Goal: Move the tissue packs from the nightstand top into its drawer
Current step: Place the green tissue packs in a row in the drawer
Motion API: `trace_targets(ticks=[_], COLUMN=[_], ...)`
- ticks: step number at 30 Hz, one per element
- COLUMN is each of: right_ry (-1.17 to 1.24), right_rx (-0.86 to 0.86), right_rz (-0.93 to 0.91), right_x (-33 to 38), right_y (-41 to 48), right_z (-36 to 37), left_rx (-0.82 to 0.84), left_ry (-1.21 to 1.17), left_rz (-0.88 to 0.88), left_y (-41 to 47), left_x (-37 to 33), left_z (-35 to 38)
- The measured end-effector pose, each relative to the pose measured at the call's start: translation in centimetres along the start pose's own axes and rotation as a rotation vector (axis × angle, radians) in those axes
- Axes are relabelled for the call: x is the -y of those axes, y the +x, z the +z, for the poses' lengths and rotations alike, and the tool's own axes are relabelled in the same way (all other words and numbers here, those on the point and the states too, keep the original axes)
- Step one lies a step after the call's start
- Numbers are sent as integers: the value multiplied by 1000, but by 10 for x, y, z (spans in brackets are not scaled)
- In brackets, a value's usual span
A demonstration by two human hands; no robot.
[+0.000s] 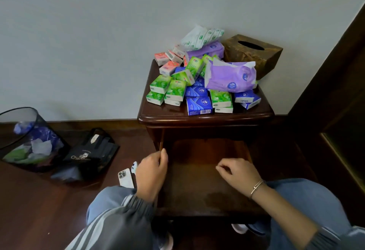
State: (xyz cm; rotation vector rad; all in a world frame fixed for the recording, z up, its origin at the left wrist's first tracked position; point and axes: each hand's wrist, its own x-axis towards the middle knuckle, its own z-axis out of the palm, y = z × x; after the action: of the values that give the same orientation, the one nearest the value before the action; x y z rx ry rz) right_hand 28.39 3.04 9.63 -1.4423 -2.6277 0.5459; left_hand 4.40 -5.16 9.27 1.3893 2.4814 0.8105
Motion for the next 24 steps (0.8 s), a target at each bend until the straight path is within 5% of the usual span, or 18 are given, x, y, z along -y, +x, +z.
trace_targets(ticks=[3, 6, 15, 24], right_ry=[57, 18, -531, -442], right_rx=[-478, -693, -200, -91], right_rz=[-260, -386, -165, -286], right_x=[49, 95, 144, 131], right_y=[27, 70, 172, 185], right_z=[-38, -72, -61, -76], left_rx=[-313, -409, 87, 368], left_ry=[-95, -259, -570, -385], left_rz=[108, 109, -247, -281], left_y=[41, 96, 211, 246], left_x=[-23, -41, -51, -54], left_z=[-37, -61, -52, -48])
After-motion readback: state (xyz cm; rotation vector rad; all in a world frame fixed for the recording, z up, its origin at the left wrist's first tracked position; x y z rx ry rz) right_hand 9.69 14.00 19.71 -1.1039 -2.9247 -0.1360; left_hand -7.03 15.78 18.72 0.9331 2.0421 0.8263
